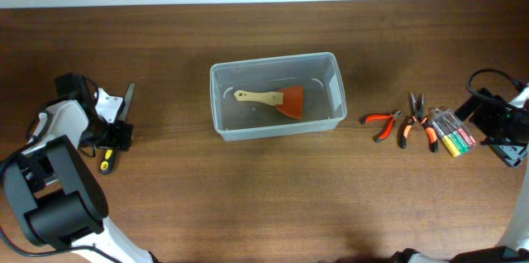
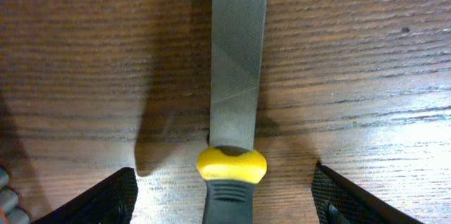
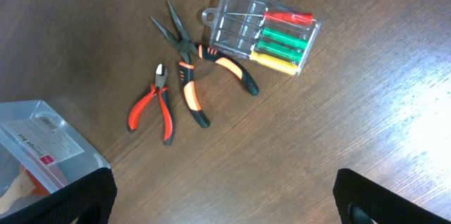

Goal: Pack container

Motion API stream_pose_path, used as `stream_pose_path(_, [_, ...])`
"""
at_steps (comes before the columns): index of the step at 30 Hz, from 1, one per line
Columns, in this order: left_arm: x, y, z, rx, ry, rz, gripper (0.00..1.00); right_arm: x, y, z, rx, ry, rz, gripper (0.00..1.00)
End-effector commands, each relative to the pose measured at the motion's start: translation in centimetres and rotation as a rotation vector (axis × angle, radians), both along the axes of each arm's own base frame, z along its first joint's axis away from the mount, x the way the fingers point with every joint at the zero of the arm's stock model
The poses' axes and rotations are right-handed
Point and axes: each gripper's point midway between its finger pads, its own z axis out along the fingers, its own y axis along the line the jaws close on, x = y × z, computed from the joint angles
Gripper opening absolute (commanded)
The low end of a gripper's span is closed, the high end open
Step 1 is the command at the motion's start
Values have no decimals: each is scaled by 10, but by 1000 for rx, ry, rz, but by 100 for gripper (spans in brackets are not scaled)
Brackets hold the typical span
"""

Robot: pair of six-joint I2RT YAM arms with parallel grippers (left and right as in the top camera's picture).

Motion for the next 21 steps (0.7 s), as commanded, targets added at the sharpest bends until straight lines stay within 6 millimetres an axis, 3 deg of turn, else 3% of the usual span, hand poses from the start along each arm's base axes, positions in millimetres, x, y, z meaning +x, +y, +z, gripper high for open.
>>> stream_pose_path(1, [4, 0, -8, -13, -3, -34, 80, 1, -4, 4, -12, -3, -14, 99])
stream_pose_path(2, [5, 0, -8, -11, -6, -34, 79, 1, -4, 4, -12, -4, -15, 99])
stream_pose_path(8, [-1, -2, -8, -21, 16, -33, 47, 1, -4, 4, -12, -3, -14, 99])
stream_pose_path(14, [-10, -6, -9, -39, 53, -33, 44, 1, -4, 4, -12, -3, -14, 99])
stream_pose_path(18, [-9, -6, -9, -37, 49, -33, 26, 1, -4, 4, -12, -3, -15, 99])
stream_pose_path(21, [-8, -5, -9, -34, 43, -33, 22, 1, -4, 4, -12, -3, -14, 99])
